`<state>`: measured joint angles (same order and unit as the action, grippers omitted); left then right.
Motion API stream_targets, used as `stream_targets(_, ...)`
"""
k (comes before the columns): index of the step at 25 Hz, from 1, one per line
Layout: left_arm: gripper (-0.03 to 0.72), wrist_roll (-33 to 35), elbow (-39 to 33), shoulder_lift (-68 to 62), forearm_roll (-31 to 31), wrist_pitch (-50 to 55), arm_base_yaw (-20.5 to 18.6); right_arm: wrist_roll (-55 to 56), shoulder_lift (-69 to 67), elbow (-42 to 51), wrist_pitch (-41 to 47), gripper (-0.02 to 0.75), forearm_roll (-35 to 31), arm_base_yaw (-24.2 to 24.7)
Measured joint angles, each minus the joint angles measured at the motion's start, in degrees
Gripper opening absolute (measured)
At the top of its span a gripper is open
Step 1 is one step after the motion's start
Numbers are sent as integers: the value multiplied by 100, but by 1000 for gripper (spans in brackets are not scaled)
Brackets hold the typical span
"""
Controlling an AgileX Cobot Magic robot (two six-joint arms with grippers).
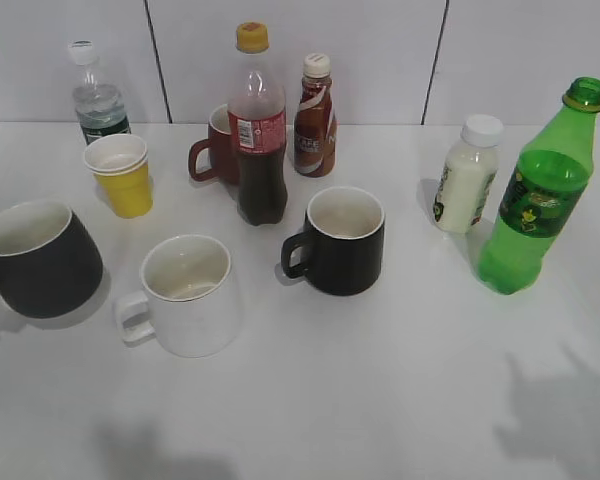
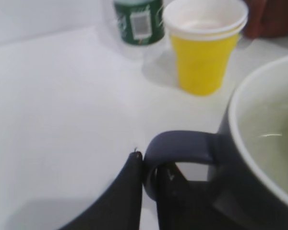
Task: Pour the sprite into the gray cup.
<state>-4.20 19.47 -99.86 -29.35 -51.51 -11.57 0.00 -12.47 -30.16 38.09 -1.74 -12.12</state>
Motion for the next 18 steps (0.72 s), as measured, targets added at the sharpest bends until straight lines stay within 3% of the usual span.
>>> stream_targets(4,47,9,-64,63,165,-99,0,-79,-483,0,-755,437,0,0)
stream_targets(12,47,15,-64,589,102,-101,159,-102,-2453,742,-3969,434,-269,0)
stream_targets(18,47,19,-68,1400,70,222,536,0,-3966,1195,-4739,543,-269,0)
